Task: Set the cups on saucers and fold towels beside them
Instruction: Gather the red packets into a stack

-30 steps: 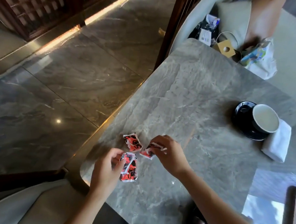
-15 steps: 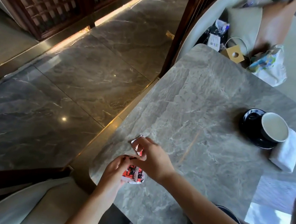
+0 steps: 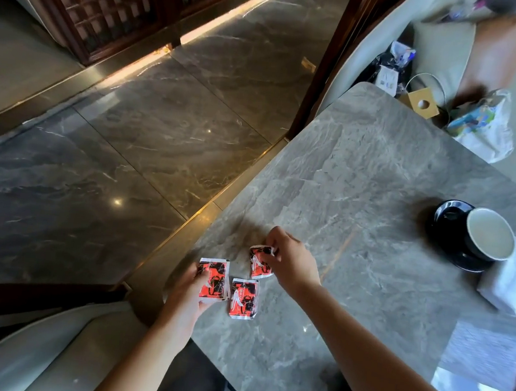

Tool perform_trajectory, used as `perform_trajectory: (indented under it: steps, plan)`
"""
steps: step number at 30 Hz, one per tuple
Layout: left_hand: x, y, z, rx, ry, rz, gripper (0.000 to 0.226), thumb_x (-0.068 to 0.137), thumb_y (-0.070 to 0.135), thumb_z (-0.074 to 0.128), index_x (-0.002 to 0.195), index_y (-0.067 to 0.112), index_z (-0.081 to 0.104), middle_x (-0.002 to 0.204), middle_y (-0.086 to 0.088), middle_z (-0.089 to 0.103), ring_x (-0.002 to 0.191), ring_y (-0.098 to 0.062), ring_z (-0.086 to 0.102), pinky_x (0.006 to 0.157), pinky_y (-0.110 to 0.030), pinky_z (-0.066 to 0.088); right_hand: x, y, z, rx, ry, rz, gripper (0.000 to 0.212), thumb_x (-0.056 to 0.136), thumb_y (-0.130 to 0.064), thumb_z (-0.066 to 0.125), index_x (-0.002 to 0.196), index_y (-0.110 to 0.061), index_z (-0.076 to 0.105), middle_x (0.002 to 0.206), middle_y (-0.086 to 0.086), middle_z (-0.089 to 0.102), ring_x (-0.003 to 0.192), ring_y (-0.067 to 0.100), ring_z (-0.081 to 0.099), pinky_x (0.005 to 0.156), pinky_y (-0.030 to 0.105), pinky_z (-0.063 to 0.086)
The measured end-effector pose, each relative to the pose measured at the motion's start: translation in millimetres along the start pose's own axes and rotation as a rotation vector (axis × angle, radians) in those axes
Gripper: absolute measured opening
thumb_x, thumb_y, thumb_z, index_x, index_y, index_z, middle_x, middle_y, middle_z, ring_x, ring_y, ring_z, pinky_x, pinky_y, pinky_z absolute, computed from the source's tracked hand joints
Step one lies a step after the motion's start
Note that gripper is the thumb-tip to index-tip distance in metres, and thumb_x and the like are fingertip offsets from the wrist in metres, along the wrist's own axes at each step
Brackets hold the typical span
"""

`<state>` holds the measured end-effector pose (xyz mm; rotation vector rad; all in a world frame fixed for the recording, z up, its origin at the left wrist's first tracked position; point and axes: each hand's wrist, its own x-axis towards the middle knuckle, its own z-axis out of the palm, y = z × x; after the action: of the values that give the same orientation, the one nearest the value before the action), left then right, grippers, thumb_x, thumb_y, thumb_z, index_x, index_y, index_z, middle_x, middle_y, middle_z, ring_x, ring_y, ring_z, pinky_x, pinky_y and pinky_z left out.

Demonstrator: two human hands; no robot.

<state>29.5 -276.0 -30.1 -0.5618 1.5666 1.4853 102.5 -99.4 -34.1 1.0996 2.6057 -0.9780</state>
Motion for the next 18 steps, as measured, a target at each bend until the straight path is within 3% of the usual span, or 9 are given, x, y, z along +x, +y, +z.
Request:
perform_trajectory:
  steps: [2, 4, 6, 9, 11, 15, 16, 18]
  plan:
    - [6, -3, 2, 0.042, 0.11, 0.004, 0.024, 0.09, 0.011, 0.058, 0.114, 0.005, 0.057, 0.114, -0.016, 0.063, 0.101, -0.024, 0.064, 0.056, -0.023, 0.056, -1, 0, -9, 0.148, -0.027, 0.033, 0.014, 0.078, -0.017, 0.072, 0.086, -0.021, 0.06, 0.081, 0.0, 0.065, 0.072, 0.02, 0.062, 0.067, 0.037, 0.054]
    - [9, -4, 5, 0.044, 0.166, -0.022, 0.018, 0.09, 0.018, 0.059, 0.106, 0.008, 0.059, 0.107, -0.012, 0.065, 0.093, -0.02, 0.065, 0.051, -0.024, 0.055, -4, -2, -21, 0.447, -0.205, 0.034, 0.014, 0.079, -0.001, 0.07, 0.084, -0.012, 0.063, 0.074, 0.005, 0.064, 0.063, 0.016, 0.064, 0.063, 0.039, 0.058]
    - [11, -3, 12, -0.035, 0.121, -0.117, 0.021, 0.092, 0.032, 0.055, 0.095, 0.012, 0.062, 0.095, -0.008, 0.067, 0.085, -0.017, 0.065, 0.063, -0.03, 0.053, -11, -8, -29, 0.764, -0.418, 0.044, 0.019, 0.08, 0.008, 0.067, 0.08, -0.01, 0.06, 0.067, 0.003, 0.065, 0.055, 0.01, 0.064, 0.052, 0.028, 0.056]
    - [14, -5, 20, -0.124, -0.007, -0.214, 0.036, 0.093, 0.045, 0.044, 0.087, 0.015, 0.064, 0.087, -0.009, 0.071, 0.084, -0.02, 0.066, 0.079, -0.037, 0.05, -22, -25, -25, 0.839, -0.522, 0.03, 0.022, 0.081, 0.01, 0.065, 0.079, -0.01, 0.058, 0.066, 0.003, 0.063, 0.052, 0.008, 0.063, 0.048, 0.022, 0.054]
    - [14, -10, 22, -0.094, -0.076, -0.192, 0.037, 0.093, 0.044, 0.045, 0.094, 0.014, 0.067, 0.087, -0.01, 0.075, 0.09, -0.023, 0.068, 0.081, -0.038, 0.05, -28, -36, -15, 0.793, -0.47, 0.047, 0.023, 0.081, 0.009, 0.065, 0.078, -0.012, 0.057, 0.071, 0.006, 0.059, 0.054, 0.013, 0.063, 0.052, 0.025, 0.056]
    - [7, -16, 16, 0.008, -0.096, -0.087, 0.028, 0.093, 0.026, 0.053, 0.115, 0.012, 0.061, 0.114, -0.012, 0.067, 0.108, -0.027, 0.062, 0.073, -0.032, 0.054, -32, -36, -3, 0.81, -0.274, 0.08, 0.012, 0.086, -0.009, 0.068, 0.08, -0.016, 0.059, 0.075, 0.005, 0.06, 0.059, 0.019, 0.064, 0.058, 0.037, 0.058]
    - [6, -14, 14, -0.001, -0.06, -0.096, 0.029, 0.093, 0.024, 0.052, 0.119, 0.011, 0.057, 0.118, -0.013, 0.063, 0.108, -0.027, 0.061, 0.068, -0.029, 0.052, -33, -31, -1, 0.723, -0.181, 0.064, 0.011, 0.086, -0.018, 0.069, 0.081, -0.019, 0.059, 0.074, 0.0, 0.06, 0.058, 0.014, 0.064, 0.058, 0.038, 0.058]
    - [5, -11, 11, -0.022, 0.01, -0.095, 0.03, 0.094, 0.021, 0.052, 0.122, 0.01, 0.053, 0.12, -0.015, 0.06, 0.106, -0.027, 0.06, 0.064, -0.029, 0.051, -36, -19, 3, 0.32, -0.041, 0.002, 0.017, 0.08, -0.036, 0.072, 0.088, -0.027, 0.059, 0.081, -0.009, 0.058, 0.067, 0.007, 0.06, 0.063, 0.037, 0.054]
